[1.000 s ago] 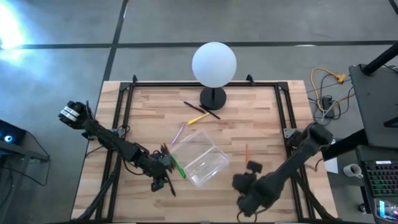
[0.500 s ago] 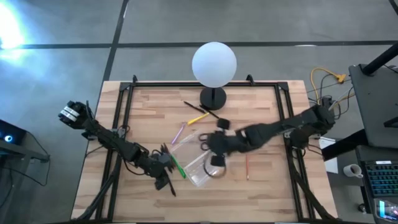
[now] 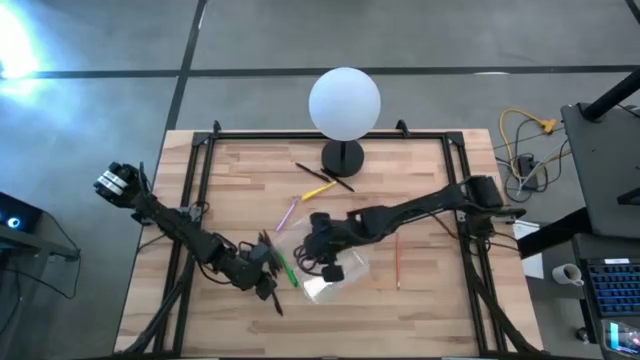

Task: Pick & place school supplies into a supply box
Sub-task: Put the black scissors into the transparent supply box

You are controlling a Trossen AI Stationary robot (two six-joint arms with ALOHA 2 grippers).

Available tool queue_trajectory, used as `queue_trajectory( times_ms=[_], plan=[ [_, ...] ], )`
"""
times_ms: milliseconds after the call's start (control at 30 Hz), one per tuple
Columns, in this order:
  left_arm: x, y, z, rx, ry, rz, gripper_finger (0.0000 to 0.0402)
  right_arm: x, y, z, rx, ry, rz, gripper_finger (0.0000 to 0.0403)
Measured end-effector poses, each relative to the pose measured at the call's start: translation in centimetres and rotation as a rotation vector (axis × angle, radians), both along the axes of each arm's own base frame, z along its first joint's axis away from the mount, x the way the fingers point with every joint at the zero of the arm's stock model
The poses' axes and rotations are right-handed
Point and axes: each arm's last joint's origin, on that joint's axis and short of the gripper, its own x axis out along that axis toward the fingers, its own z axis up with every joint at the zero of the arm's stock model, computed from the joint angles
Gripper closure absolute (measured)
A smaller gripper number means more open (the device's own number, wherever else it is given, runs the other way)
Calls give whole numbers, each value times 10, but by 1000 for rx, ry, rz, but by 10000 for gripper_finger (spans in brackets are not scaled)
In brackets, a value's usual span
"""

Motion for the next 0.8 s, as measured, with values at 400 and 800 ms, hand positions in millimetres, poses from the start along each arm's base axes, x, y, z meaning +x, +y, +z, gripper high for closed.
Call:
queue_trajectory(
  times_ms=[400, 800],
  plan=[
    [0, 2, -1, 41, -19, 41, 272, 4, 16, -33, 212, 127, -47, 317],
    [-2, 3, -4, 47, -12, 38, 272, 2, 37, -65, 321, 274, -212, 283]
  ],
)
